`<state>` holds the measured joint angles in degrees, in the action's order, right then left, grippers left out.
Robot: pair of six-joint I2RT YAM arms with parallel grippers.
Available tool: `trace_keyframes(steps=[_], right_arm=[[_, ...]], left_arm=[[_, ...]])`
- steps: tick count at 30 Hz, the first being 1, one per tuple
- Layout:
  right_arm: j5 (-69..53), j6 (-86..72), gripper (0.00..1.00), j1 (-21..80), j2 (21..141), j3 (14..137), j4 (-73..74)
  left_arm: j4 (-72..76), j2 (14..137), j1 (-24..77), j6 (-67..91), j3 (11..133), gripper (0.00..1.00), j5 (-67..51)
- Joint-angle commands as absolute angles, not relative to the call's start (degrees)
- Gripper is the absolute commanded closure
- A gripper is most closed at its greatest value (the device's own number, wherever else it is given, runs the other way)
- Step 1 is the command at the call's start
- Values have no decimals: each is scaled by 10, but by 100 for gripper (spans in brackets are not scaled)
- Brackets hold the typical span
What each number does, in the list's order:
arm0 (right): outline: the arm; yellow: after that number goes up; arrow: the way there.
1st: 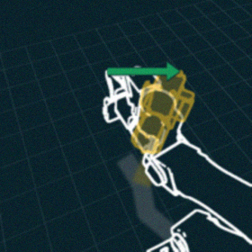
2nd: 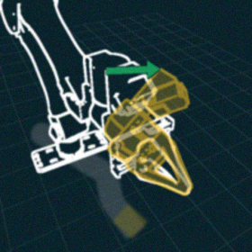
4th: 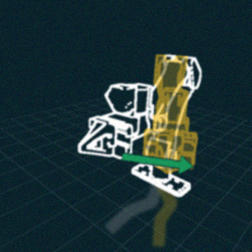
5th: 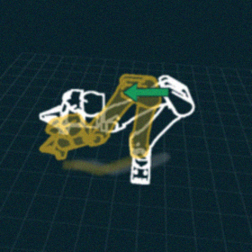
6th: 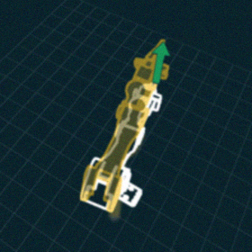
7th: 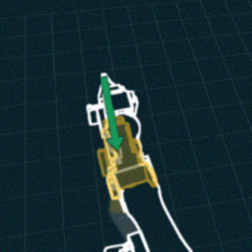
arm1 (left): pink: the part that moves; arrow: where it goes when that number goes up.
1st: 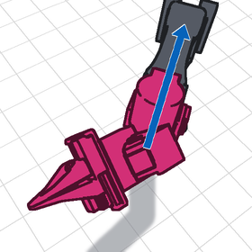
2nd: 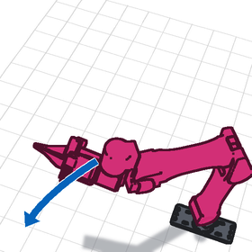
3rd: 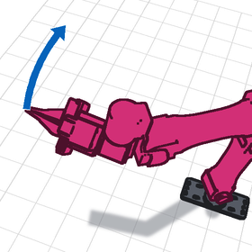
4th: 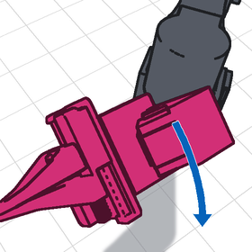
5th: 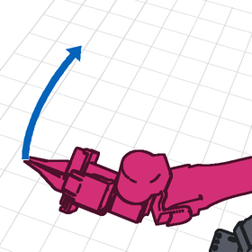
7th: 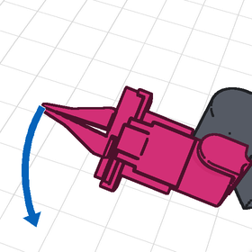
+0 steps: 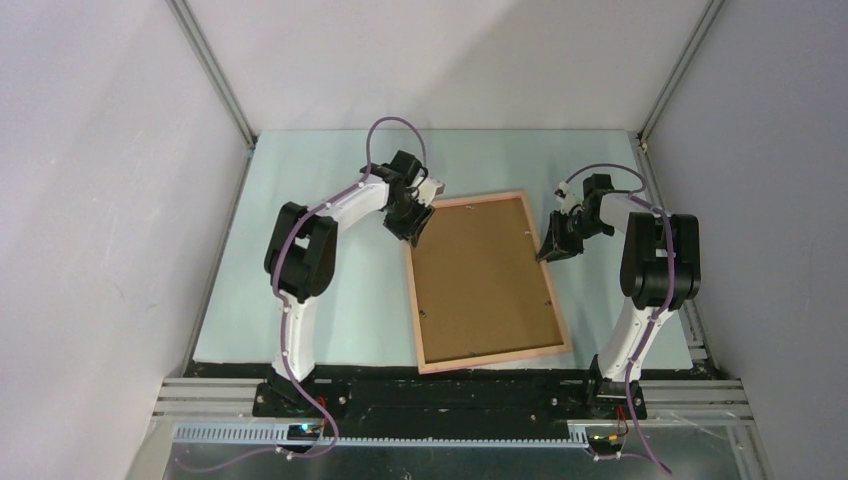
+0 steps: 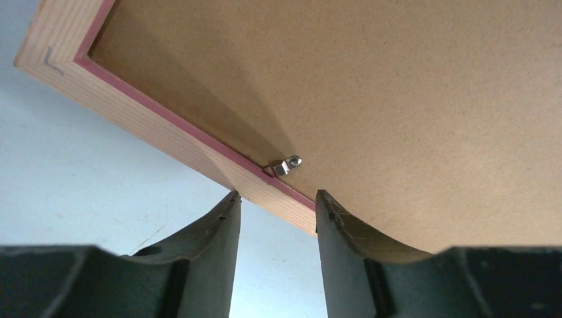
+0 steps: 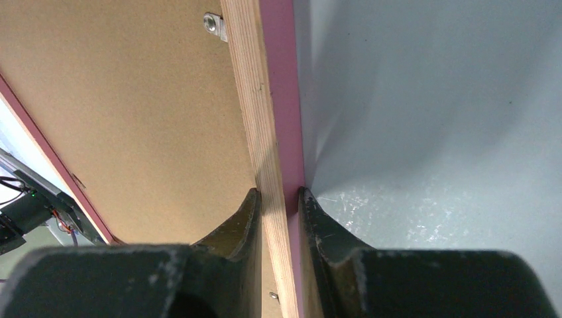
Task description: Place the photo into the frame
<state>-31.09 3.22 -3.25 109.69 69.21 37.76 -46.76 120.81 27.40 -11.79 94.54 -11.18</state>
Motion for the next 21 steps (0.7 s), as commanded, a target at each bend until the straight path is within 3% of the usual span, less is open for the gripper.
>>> trace_keyframes(steps=[1,21], right_arm=[[-311,14,100,-33,1111,682,346],[-329,3,100,-44,1112,682,346]], left_arm=[[-443,1237,288,-30,949,50,-210],[-364,1207,248,68,902,50,-144]])
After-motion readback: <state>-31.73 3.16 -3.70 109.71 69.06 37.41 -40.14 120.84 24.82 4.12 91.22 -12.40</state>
